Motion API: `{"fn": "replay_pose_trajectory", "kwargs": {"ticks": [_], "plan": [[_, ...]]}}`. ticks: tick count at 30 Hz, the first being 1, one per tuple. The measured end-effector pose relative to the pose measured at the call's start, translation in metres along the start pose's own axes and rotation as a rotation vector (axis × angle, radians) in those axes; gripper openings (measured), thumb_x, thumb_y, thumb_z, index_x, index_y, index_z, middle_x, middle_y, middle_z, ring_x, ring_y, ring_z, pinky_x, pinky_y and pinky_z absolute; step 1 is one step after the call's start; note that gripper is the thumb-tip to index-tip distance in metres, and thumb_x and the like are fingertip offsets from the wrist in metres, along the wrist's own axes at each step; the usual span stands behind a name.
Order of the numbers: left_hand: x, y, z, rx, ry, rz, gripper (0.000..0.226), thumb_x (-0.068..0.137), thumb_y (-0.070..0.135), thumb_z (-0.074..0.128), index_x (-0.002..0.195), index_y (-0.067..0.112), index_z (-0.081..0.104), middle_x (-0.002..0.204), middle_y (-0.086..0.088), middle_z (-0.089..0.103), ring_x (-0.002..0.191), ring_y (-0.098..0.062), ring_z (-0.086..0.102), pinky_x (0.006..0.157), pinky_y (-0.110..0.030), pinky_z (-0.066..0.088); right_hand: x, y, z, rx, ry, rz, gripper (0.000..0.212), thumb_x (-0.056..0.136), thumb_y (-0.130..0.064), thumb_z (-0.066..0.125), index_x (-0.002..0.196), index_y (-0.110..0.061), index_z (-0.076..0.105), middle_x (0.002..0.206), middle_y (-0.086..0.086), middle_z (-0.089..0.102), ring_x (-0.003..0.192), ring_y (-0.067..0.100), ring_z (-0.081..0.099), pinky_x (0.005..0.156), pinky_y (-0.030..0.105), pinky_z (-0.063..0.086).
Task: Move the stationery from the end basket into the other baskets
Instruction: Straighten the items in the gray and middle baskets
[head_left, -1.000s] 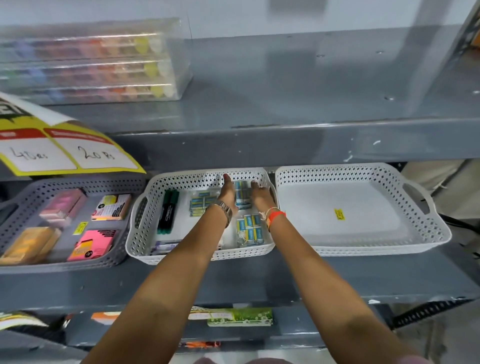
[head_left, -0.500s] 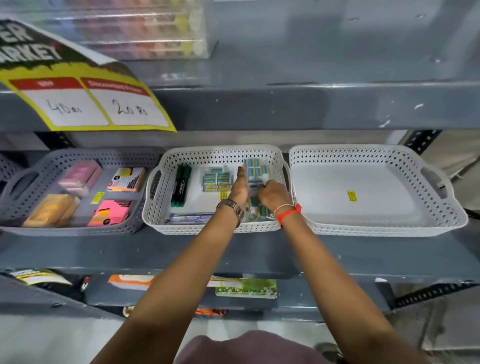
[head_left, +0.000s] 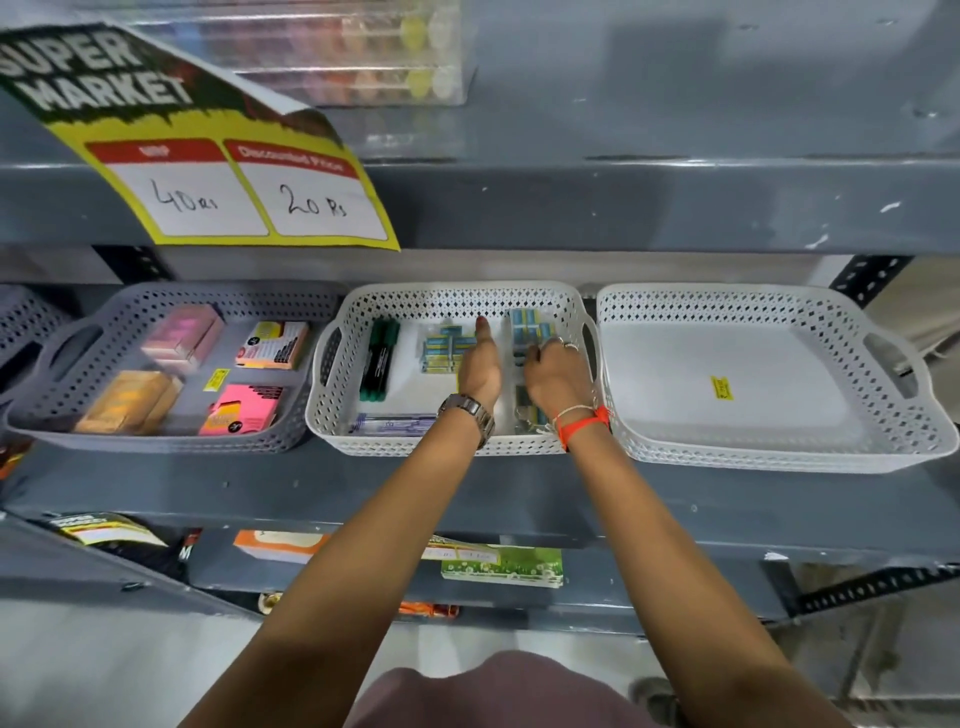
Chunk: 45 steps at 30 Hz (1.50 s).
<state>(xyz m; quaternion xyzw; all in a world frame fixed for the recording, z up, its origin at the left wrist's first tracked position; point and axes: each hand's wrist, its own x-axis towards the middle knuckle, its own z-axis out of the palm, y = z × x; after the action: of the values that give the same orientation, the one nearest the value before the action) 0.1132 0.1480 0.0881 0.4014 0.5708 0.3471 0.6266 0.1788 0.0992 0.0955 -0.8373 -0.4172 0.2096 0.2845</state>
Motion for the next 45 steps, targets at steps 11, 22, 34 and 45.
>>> {"fn": "replay_pose_trajectory", "kwargs": {"ticks": [11,22,34,45], "plan": [[0.041,0.018,-0.074,-0.068,0.102,0.044,0.055,0.103,0.036,0.015,0.15,0.008,0.011,0.157,-0.013,0.012,0.144,-0.027,0.015,0.113,-0.029,0.019,0.022,-0.055,0.02,0.58,-0.356,0.205,0.061,0.102,-0.041,0.023,0.137,0.006,0.041,0.105,0.023,0.064,0.096,0.031,0.061,0.088,0.036,0.046],[0.041,0.027,-0.071,-0.376,-0.071,-0.135,0.081,0.092,0.063,0.013,0.148,0.005,0.0,0.154,-0.019,-0.001,0.141,-0.037,0.013,0.115,-0.04,0.019,0.06,-0.042,0.062,0.573,-0.346,0.249,0.075,0.093,-0.06,0.02,0.137,-0.004,0.044,0.144,0.018,0.048,0.13,0.032,0.049,0.112,0.046,0.037],[0.062,0.021,-0.1,0.302,0.002,0.023,0.046,0.097,0.04,0.037,0.066,0.011,0.056,0.068,-0.004,0.062,0.067,-0.024,0.053,0.066,-0.027,0.039,0.008,-0.054,0.038,0.298,-0.096,0.049,0.032,0.096,-0.011,0.041,0.117,0.006,0.058,0.124,0.024,0.061,0.114,0.036,0.059,0.091,0.033,0.047],[0.031,-0.007,-0.124,1.236,-0.191,0.217,0.033,0.087,0.008,0.049,0.055,0.008,0.046,0.088,-0.026,0.067,0.092,-0.038,0.064,0.058,-0.029,0.044,-0.019,-0.038,0.059,-0.269,-0.364,-0.182,0.033,0.094,-0.009,0.041,0.117,-0.003,0.064,0.126,0.02,0.061,0.116,0.037,0.058,0.093,0.038,0.049]]}}
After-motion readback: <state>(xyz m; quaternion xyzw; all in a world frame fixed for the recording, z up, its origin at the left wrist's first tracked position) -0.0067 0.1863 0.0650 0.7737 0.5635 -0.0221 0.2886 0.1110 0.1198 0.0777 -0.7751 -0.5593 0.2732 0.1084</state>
